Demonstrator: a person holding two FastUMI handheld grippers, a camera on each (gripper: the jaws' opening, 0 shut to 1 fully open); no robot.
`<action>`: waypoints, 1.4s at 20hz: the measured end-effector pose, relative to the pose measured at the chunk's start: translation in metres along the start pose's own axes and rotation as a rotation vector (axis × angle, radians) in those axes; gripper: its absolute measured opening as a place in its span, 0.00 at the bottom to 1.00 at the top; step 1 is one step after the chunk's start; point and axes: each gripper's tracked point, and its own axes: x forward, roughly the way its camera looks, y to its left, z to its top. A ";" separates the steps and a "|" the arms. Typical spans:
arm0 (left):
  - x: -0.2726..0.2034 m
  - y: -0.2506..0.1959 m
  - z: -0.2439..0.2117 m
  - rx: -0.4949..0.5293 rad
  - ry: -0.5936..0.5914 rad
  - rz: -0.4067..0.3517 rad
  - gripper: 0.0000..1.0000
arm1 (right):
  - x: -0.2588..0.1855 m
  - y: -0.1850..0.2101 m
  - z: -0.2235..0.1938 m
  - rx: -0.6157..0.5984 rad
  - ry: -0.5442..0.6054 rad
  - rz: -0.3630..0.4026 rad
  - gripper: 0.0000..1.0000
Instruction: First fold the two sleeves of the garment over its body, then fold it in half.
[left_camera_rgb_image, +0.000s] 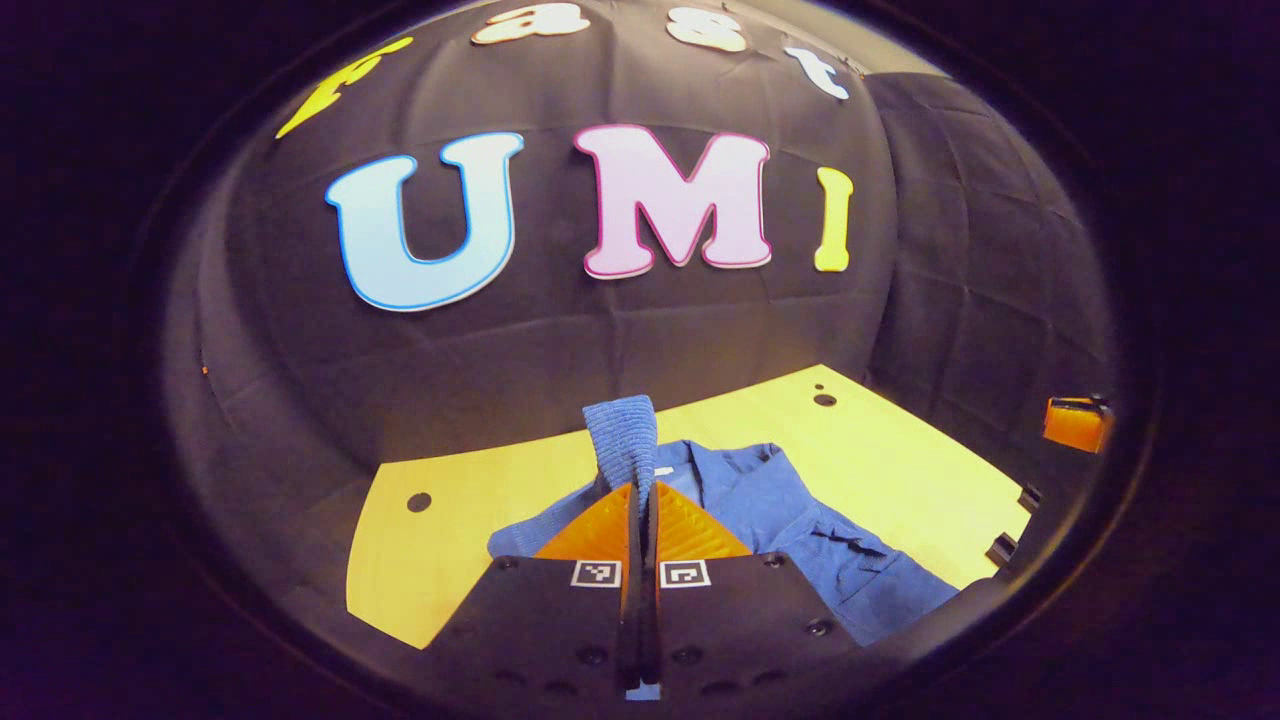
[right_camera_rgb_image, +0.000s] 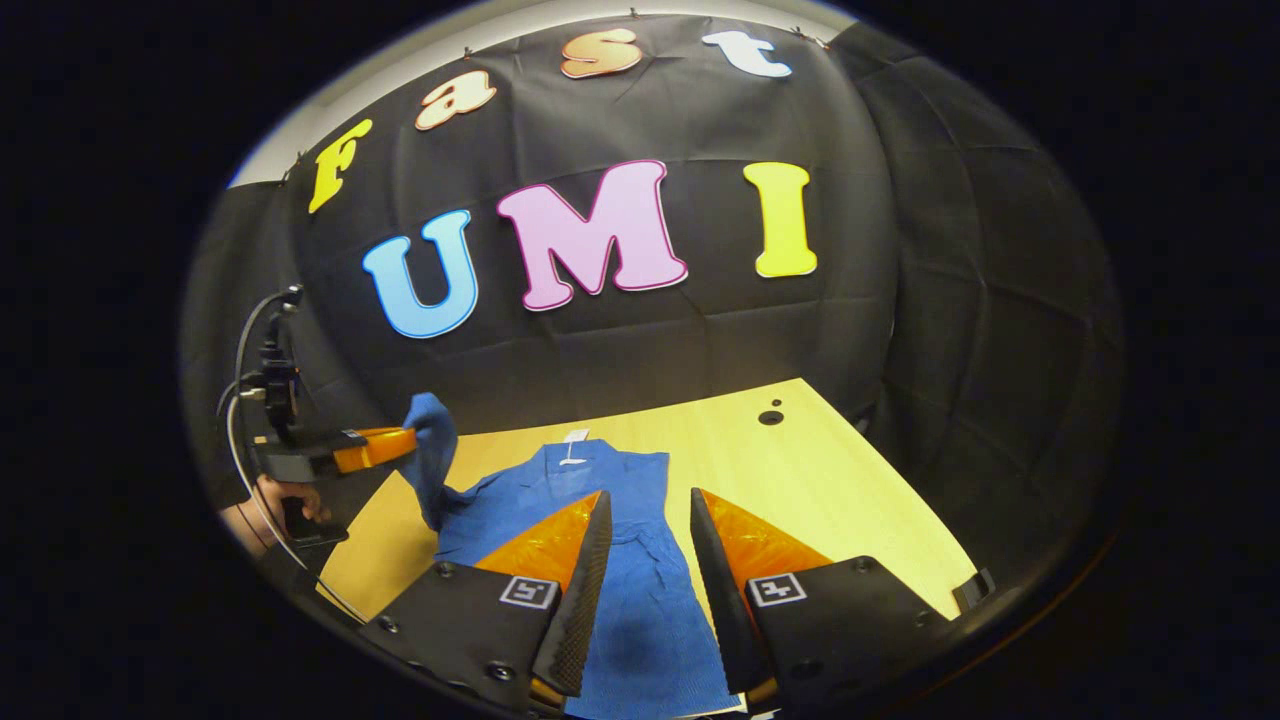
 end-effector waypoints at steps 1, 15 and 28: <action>0.011 -0.012 0.001 0.005 0.018 -0.019 0.00 | -0.003 -0.005 0.000 0.004 -0.004 -0.013 0.55; 0.045 -0.125 0.025 0.125 -0.055 -0.170 0.60 | -0.005 -0.026 -0.018 0.034 0.046 -0.066 0.55; -0.098 0.004 -0.150 -0.185 0.010 0.126 0.85 | -0.001 -0.014 -0.118 -0.033 0.259 0.035 0.55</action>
